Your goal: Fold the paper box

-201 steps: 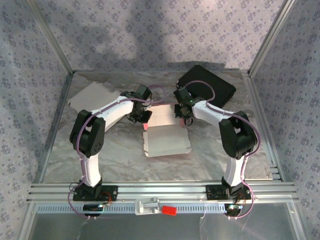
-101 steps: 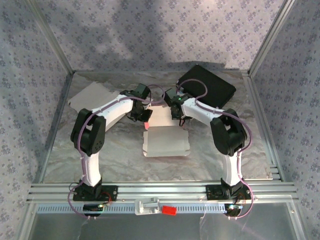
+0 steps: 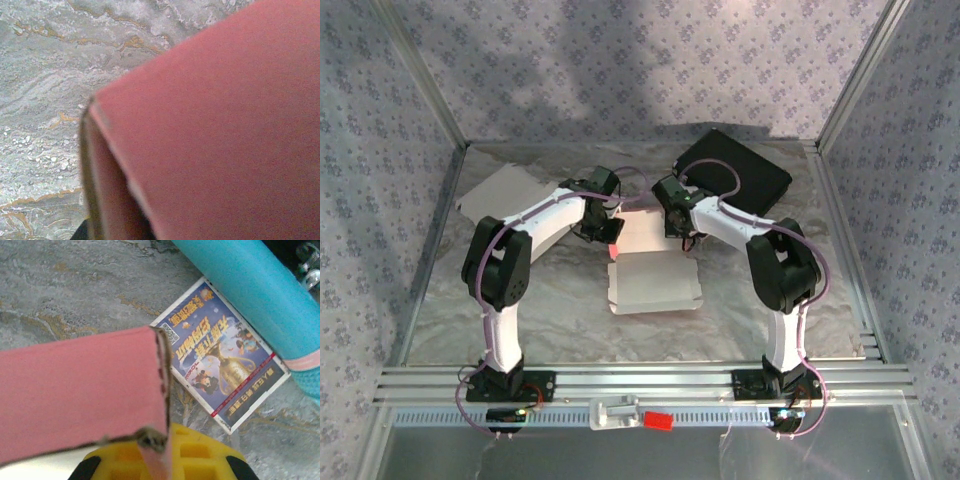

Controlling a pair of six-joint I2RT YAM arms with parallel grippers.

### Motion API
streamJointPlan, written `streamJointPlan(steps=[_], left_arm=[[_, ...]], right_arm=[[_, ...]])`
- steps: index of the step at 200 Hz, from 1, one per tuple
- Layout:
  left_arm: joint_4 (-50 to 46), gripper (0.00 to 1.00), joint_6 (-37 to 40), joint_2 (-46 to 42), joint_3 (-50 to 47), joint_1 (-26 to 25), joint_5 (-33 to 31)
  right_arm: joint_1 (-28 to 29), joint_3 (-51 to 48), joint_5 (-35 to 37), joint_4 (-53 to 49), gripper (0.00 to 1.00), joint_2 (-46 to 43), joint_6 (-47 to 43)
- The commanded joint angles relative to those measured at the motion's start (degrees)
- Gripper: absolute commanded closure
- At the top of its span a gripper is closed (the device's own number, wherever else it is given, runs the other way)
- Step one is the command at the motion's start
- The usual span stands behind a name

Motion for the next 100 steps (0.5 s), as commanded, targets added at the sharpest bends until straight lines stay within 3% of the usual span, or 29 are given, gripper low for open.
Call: streamJointPlan(steps=[1, 100], left_arm=[[-1.1, 0.94, 0.0, 1.6, 0.0, 0.9, -1.0], [8.6, 0.79, -5.0, 1.2, -2.9, 1.5, 0.6]], right_arm=[[-0.3, 0.3, 1.7, -4.4, 1.0, 0.1, 2.2], [-0.7, 1.0, -0.8, -9.4, 1.0, 0.3, 6.2]])
